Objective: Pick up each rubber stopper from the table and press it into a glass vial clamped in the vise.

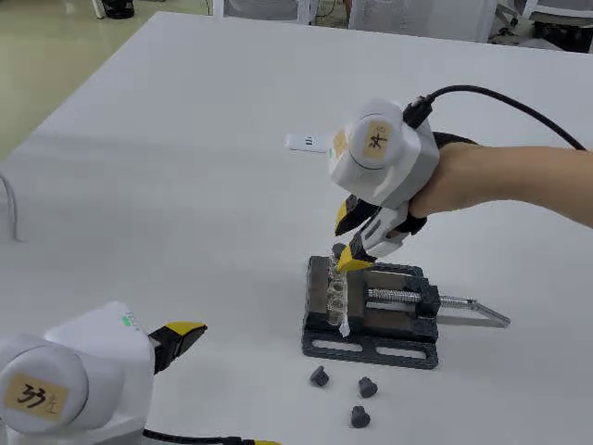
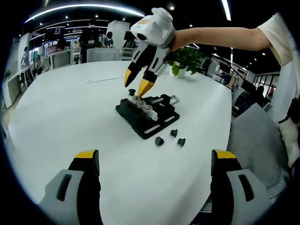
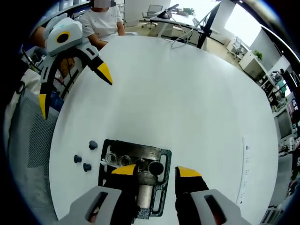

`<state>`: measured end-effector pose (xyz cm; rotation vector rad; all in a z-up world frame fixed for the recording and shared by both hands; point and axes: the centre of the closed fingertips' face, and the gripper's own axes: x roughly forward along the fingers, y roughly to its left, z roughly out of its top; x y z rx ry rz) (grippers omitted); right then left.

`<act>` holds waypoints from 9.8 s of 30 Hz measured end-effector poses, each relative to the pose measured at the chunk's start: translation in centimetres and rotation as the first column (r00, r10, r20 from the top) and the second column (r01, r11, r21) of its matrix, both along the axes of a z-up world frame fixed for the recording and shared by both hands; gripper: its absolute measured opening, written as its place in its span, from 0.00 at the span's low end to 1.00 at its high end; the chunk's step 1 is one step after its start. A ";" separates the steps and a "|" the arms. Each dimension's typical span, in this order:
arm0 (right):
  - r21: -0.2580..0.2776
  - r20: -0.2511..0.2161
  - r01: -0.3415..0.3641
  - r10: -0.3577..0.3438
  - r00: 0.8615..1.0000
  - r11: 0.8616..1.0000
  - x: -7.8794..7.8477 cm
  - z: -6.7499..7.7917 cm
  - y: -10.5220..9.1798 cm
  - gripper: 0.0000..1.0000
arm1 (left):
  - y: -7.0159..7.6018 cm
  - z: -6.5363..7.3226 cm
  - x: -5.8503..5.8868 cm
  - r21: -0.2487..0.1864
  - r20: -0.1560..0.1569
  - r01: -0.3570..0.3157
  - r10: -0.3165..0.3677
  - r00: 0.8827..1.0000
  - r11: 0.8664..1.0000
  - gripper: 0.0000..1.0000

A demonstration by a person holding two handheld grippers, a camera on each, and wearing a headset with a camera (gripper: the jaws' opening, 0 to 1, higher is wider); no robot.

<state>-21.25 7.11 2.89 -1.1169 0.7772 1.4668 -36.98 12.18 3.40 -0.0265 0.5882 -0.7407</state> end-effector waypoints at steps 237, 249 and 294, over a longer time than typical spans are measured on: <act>0.105 -0.083 -0.002 0.011 0.996 0.994 -2.9 0.4 -2.2 0.49 | 1.4 2.3 2.6 -0.057 0.042 -0.072 0.075 0.996 0.996 0.97; 0.173 -0.089 -0.003 0.019 0.996 0.985 -7.7 1.0 -4.2 0.46 | 0.8 2.8 2.2 -0.033 0.056 -0.047 0.049 0.997 0.998 0.97; 0.085 -0.199 -0.058 0.074 0.977 0.995 -13.2 -6.0 -4.9 0.11 | 0.6 2.5 -0.6 -0.018 0.043 -0.057 0.058 0.997 0.998 0.97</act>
